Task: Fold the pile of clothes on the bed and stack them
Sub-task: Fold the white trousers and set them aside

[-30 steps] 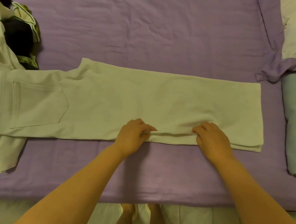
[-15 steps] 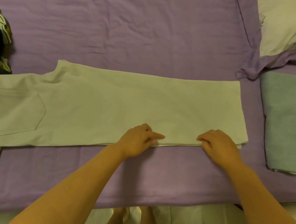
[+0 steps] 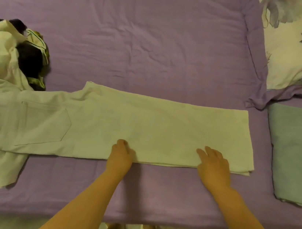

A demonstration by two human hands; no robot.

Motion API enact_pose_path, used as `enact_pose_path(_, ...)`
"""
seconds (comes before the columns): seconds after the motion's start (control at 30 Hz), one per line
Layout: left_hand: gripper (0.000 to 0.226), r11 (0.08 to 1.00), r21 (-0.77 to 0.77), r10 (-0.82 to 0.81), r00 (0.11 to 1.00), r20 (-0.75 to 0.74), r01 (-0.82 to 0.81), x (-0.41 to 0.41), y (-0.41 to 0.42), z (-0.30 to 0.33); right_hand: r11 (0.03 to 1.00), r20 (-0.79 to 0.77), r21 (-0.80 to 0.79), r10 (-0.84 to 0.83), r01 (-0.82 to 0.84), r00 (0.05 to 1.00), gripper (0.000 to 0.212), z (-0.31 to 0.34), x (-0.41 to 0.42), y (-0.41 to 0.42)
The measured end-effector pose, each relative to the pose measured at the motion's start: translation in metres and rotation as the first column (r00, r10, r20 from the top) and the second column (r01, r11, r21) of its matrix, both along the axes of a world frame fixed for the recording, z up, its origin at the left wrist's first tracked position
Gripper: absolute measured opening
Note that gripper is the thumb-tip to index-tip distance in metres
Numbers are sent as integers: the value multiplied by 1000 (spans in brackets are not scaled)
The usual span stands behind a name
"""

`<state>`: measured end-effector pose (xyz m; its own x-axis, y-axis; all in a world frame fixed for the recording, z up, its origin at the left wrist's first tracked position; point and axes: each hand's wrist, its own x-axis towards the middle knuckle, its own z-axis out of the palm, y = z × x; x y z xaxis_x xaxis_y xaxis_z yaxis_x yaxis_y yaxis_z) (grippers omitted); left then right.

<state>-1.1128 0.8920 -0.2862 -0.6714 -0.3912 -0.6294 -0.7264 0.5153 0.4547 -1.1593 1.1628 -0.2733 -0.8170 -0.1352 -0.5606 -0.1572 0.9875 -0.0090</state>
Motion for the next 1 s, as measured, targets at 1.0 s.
enact_pose_path(1.0, 63, 905, -250, 265, 915, -304, -345, 41, -390, 56, 959, 122, -138, 265, -248, 957, 76, -27, 22, -394)
